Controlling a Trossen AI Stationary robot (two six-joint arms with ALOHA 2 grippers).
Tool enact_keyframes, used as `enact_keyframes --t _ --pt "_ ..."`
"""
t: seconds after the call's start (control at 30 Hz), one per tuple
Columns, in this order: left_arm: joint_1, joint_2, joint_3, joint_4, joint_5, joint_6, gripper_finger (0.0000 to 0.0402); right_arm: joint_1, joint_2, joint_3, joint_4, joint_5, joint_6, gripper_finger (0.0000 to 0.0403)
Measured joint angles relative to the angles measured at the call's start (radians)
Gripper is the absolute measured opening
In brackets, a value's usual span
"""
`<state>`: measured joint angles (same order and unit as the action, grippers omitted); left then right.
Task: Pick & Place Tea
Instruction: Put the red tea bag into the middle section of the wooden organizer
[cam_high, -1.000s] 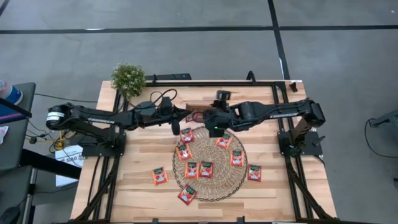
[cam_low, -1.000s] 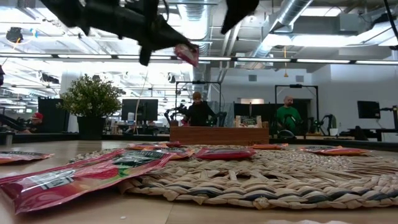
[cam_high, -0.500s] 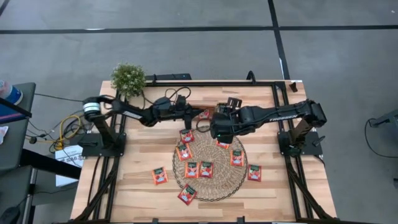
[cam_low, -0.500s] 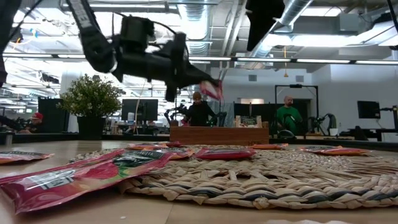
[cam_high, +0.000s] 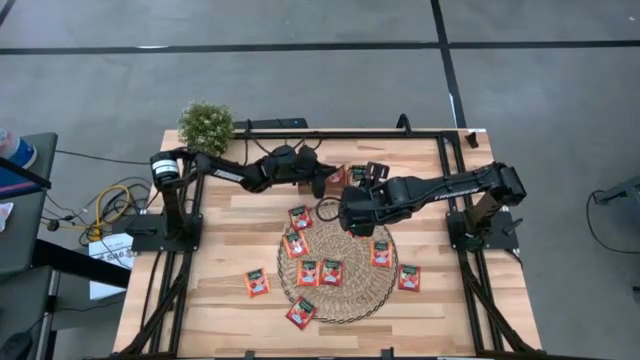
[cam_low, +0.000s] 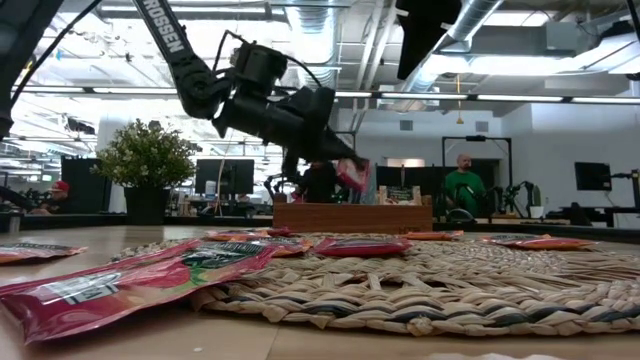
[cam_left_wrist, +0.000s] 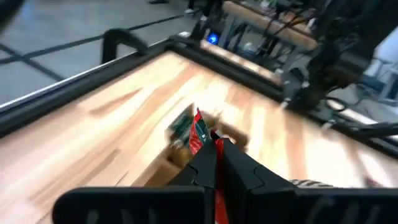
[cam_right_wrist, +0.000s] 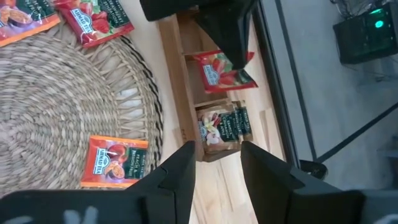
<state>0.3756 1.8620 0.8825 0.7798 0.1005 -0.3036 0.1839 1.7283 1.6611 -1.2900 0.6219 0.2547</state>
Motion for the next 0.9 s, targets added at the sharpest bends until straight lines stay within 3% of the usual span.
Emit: enact_keyframes --t 0.9 --pt "0.037 0.072 0.028 0.057 0.005 0.025 0.0000 -0.008 0.000 0.001 0.075 0.006 0.000 0.0121"
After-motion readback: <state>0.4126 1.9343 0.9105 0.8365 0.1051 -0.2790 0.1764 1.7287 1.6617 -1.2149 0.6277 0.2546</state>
